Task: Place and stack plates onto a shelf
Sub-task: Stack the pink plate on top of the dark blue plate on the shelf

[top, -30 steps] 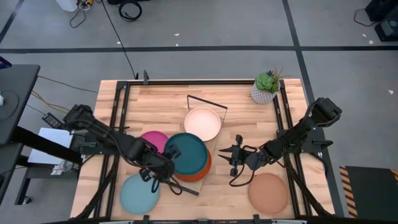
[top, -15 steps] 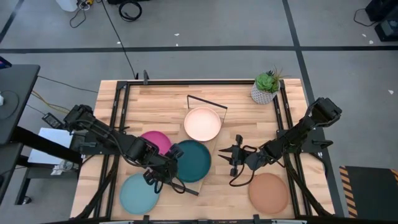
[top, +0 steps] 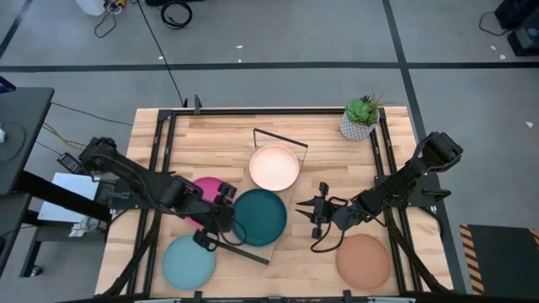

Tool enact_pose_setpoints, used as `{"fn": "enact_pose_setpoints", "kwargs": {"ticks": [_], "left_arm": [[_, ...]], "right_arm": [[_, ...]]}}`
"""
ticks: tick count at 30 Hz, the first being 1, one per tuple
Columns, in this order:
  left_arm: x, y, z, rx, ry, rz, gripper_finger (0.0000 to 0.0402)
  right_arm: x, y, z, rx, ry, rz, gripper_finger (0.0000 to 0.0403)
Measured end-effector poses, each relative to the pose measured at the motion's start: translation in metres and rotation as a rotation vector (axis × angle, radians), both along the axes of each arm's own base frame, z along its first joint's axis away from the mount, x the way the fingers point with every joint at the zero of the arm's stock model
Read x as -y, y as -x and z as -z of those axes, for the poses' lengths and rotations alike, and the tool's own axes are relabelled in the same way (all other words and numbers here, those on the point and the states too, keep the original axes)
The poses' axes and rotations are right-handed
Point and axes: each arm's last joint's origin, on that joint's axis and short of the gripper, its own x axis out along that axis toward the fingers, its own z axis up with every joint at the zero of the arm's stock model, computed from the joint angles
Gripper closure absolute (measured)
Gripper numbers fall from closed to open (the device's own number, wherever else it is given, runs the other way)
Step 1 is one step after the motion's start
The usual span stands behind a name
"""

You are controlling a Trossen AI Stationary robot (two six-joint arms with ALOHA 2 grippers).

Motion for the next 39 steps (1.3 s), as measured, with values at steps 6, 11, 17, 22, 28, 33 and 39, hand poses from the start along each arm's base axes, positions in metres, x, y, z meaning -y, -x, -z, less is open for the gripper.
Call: {"fn": "enact_pose_setpoints", "kwargs": {"ticks": [6, 11, 17, 22, 28, 33, 39], "left_arm": [[0.002, 0.014, -0.001, -0.004, 0.034, -0.063, 0.0269], [0.003, 0.022, 0.016, -0.072, -0.01, -0.115, 0.0279], [-0.009, 0.028, 0.029, -0.041, 0.004, -0.162, 0.0281], [-0.033, 0.04, 0.033, 0.04, 0.055, -0.221, 0.0281], [-0.063, 0.059, 0.039, 0.049, 0.11, -0.386, 0.0281], [-0.085, 0.072, 0.064, -0.098, 0.158, -0.638, 0.0281], [-0.106, 0.072, 0.085, -0.245, 0.211, -0.843, 0.0281]], "right_arm": [[-0.001, 0.0, 0.0, -0.002, -0.021, -0.024, 0.0305], [-0.001, 0.0, 0.0, 0.0, -0.024, -0.027, 0.0305], [0.0, -0.001, -0.001, -0.002, 0.015, -0.033, 0.0305], [0.002, -0.002, -0.001, -0.014, 0.062, -0.037, 0.0305], [0.009, -0.006, -0.001, -0.022, 0.1, -0.023, 0.0305], [0.016, -0.008, -0.001, -0.027, 0.106, -0.003, 0.0305], [0.02, -0.012, -0.003, -0.02, 0.113, -0.037, 0.0305]]}}
